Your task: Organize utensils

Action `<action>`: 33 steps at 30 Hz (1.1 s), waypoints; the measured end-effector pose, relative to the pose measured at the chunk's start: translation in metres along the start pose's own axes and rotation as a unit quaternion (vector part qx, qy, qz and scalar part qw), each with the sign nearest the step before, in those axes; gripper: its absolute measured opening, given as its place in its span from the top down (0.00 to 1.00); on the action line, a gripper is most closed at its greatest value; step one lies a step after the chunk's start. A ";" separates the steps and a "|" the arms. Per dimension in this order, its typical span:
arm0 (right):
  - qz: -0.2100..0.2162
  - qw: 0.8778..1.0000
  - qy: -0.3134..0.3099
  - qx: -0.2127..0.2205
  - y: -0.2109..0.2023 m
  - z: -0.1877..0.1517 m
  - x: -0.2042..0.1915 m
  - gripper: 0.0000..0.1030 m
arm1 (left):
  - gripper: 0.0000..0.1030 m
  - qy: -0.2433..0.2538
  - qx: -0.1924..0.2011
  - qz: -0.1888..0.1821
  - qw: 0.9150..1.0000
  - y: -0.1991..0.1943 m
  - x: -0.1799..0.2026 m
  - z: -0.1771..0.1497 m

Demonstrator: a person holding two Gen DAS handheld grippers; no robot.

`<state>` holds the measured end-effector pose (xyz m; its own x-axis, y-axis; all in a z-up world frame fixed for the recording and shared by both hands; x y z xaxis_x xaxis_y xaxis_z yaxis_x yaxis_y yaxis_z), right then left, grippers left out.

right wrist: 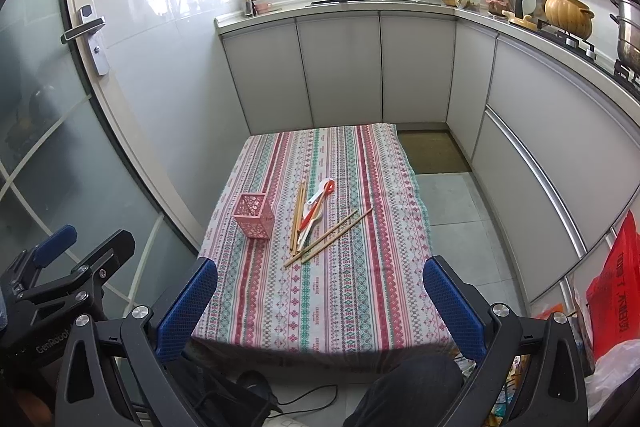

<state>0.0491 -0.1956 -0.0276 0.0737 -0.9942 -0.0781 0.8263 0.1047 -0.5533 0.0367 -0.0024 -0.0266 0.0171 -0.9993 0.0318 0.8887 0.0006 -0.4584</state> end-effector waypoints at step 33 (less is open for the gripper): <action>0.031 0.998 0.060 0.013 0.186 -0.023 0.051 0.00 | 0.00 -0.013 -0.074 -0.042 0.996 0.219 -0.005 -0.040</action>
Point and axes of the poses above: each gripper's, at about its wrist camera, not at the fingertips, and y roughly the way its jaws point, x to its right, z to its top, the point moved 4 cm from there along y, roughly the way its jaws point, and after that the axes turned 11 degrees about x, right-handed, at the moved point
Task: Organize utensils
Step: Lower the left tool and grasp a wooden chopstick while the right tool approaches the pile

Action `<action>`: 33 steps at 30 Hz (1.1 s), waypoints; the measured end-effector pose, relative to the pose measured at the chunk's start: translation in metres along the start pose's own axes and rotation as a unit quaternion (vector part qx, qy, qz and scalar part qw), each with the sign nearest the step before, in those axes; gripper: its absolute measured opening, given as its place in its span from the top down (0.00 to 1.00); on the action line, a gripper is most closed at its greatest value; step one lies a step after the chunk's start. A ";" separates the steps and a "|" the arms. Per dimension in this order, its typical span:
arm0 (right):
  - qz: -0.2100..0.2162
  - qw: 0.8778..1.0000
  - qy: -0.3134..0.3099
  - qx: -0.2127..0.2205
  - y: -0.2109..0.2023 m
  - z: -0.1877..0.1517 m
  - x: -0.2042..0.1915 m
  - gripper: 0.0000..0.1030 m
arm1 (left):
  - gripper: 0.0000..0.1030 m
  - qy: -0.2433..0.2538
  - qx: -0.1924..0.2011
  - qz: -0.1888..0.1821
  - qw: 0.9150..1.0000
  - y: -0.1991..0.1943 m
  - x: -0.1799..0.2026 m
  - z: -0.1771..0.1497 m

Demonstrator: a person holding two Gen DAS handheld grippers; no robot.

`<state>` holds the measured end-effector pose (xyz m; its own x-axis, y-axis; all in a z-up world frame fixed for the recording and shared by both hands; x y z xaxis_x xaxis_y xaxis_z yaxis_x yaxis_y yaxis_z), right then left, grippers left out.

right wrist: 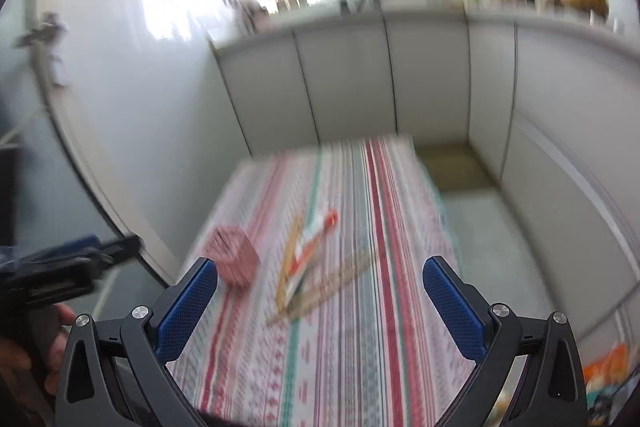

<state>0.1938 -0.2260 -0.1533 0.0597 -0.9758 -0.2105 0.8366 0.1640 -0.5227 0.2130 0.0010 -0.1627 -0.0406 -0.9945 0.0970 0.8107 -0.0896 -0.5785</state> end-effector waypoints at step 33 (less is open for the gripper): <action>0.016 0.931 0.294 -0.213 0.230 -0.056 0.144 0.20 | 0.47 0.017 -0.219 -0.001 0.976 0.367 0.068 -0.025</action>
Point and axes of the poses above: each gripper's, at about its wrist camera, not at the fingertips, and y roughly the way its jaws point, x to its right, z to its top, the point moved 4 cm from there along y, roughly the way its jaws point, and after that the axes turned 11 degrees about x, right-handed, at the moved point
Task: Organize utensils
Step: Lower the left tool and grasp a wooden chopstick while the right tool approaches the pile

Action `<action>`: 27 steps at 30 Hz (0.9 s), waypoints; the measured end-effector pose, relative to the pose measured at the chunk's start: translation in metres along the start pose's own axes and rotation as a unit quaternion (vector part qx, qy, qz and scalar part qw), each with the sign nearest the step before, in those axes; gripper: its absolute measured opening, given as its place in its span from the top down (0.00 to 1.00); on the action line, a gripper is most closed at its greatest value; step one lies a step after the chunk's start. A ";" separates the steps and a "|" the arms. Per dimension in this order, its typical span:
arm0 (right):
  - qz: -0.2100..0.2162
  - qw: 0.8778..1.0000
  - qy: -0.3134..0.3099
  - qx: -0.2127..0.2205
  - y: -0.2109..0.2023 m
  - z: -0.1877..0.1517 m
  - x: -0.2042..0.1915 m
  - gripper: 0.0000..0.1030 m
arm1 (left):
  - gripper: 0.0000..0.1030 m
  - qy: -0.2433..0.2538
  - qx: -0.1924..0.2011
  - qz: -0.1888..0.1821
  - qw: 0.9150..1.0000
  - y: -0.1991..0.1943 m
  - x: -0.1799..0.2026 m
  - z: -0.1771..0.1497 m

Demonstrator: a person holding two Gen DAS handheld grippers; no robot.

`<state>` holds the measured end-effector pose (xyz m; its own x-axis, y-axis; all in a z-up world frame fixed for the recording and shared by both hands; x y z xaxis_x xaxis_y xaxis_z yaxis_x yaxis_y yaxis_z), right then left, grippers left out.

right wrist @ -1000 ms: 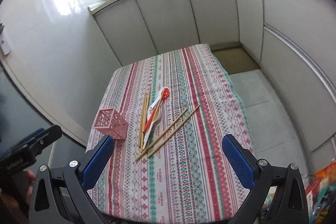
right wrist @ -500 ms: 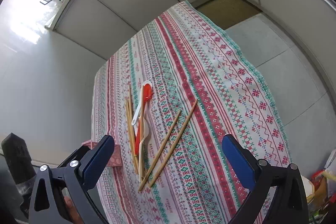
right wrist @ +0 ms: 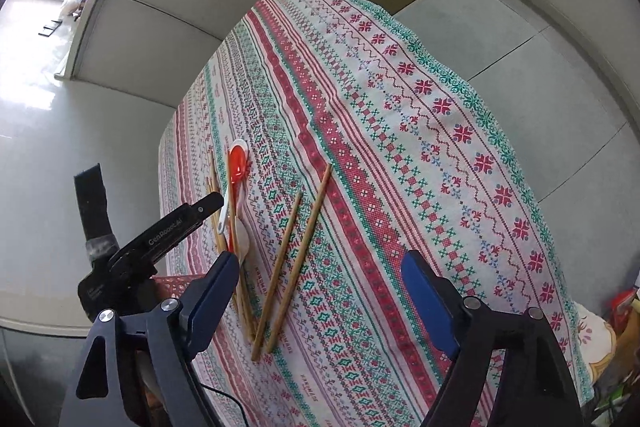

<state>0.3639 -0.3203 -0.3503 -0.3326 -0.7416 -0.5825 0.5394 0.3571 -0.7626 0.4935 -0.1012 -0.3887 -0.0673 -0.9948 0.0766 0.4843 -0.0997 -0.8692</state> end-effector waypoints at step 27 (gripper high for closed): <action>0.003 1.000 0.009 -0.019 0.012 0.000 -0.003 0.27 | 0.94 0.064 -0.023 0.031 0.997 0.041 0.005 0.010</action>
Point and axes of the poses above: each gripper's, at about its wrist camera, not at the fingertips, and y roughly the way its jaws point, x to its right, z to its top, the point moved 4 cm from there along y, roughly the way its jaws point, and after that the axes turned 11 degrees about x, right-handed, at the moved point
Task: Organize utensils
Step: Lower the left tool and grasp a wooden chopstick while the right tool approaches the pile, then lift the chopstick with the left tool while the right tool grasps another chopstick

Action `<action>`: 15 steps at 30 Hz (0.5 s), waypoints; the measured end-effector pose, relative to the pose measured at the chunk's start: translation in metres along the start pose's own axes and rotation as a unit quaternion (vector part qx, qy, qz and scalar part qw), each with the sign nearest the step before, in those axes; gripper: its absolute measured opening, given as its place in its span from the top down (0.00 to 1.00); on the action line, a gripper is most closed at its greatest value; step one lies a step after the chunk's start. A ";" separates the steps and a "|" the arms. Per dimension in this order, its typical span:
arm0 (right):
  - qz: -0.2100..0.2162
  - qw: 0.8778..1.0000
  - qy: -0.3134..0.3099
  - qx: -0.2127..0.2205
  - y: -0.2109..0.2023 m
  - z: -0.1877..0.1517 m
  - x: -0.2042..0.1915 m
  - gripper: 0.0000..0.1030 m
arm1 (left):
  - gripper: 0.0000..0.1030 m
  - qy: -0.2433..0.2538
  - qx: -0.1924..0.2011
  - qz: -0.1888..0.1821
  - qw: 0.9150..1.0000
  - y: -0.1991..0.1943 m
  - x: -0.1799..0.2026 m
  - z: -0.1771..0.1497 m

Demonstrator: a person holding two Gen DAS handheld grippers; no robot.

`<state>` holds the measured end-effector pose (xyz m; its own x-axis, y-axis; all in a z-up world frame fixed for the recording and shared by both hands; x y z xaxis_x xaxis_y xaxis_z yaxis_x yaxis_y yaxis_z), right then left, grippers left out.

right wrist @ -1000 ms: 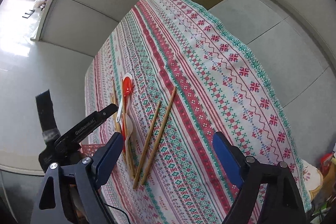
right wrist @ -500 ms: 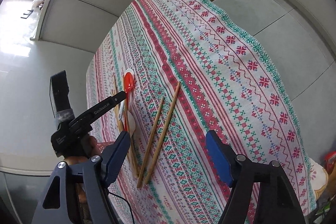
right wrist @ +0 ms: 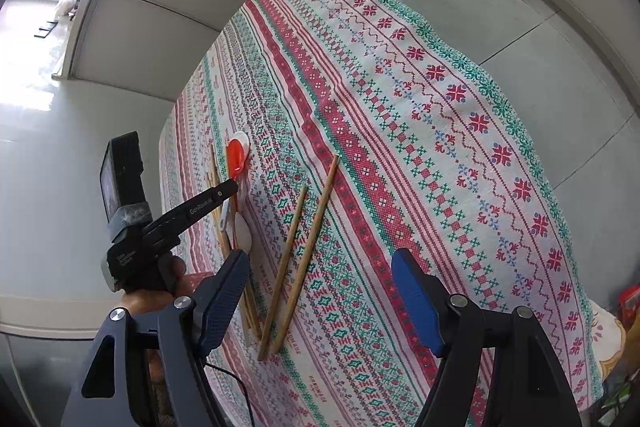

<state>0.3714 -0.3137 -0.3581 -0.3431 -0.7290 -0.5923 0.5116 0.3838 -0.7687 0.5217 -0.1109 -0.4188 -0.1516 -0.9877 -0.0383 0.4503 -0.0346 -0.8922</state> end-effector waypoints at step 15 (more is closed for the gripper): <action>-0.016 1.000 -0.019 -0.008 0.021 -0.002 -0.003 0.31 | 0.94 -0.050 0.108 -0.035 0.992 -0.083 -0.022 -0.006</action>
<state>0.3815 -0.3017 -0.3728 -0.3288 -0.7618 -0.5582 0.4884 0.3687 -0.7909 0.4830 -0.0853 -0.3466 -0.1066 -0.9915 0.0744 0.6213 -0.1249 -0.7736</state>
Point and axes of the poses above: each gripper's, at about its wrist camera, not at the fingertips, and y roughly the way its jaws point, x to its right, z to its top, the point moved 4 cm from there along y, roughly the way its jaws point, and after that the axes turned 11 degrees about x, right-handed, at the moved point
